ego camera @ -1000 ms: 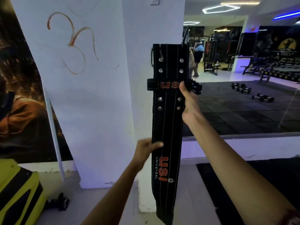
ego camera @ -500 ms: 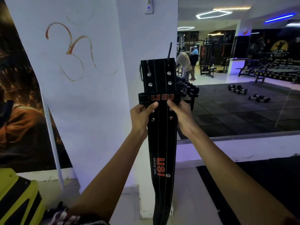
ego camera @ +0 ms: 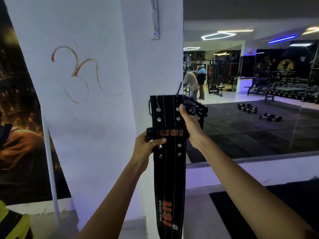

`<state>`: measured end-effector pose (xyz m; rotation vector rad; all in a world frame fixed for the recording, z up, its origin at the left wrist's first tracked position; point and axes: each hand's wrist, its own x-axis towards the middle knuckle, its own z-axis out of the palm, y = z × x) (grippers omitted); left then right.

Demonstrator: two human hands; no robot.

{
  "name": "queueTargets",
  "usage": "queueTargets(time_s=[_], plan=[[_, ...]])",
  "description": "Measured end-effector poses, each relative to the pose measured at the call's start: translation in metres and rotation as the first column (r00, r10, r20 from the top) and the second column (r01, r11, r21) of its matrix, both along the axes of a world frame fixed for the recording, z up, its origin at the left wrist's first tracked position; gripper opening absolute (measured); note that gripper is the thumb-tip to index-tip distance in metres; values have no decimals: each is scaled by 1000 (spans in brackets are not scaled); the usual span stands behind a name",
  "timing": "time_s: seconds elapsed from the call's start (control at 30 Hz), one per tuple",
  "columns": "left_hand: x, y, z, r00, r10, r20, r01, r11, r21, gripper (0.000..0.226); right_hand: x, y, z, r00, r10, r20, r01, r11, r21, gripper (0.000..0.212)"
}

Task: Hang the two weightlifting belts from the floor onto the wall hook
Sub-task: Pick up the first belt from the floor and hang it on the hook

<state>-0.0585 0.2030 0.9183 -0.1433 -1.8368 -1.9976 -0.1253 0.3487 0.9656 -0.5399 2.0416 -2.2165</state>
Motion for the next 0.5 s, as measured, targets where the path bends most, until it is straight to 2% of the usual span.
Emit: queueTargets(time_s=[0.07, 0.17, 0.23, 0.3, 0.4, 0.5], plan=[[3, -6, 3, 994, -81, 75, 90, 989, -121, 39, -2, -3, 1, 998, -28, 51, 28, 1000, -7, 56], [6, -12, 12, 963, -209, 168, 230, 966, -119, 41, -2, -8, -4, 992, -18, 121, 26, 997, -69, 64], [9, -6, 25, 977, -113, 181, 133, 985, -106, 38, 0, -13, -2, 992, -29, 119, 35, 998, -54, 64], [9, 3, 35, 983, 11, 184, -4, 999, -42, 46, 1, -18, 3, 996, -51, 69, 54, 998, -43, 56], [8, 14, 39, 988, 26, 152, -36, 997, 64, 41, 4, -23, 6, 995, -61, 78, 66, 995, -72, 45], [8, 13, 43, 999, 23, 48, -33, 975, 221, 23, 2, -22, -1, 999, 27, 43, -17, 973, -230, 28]])
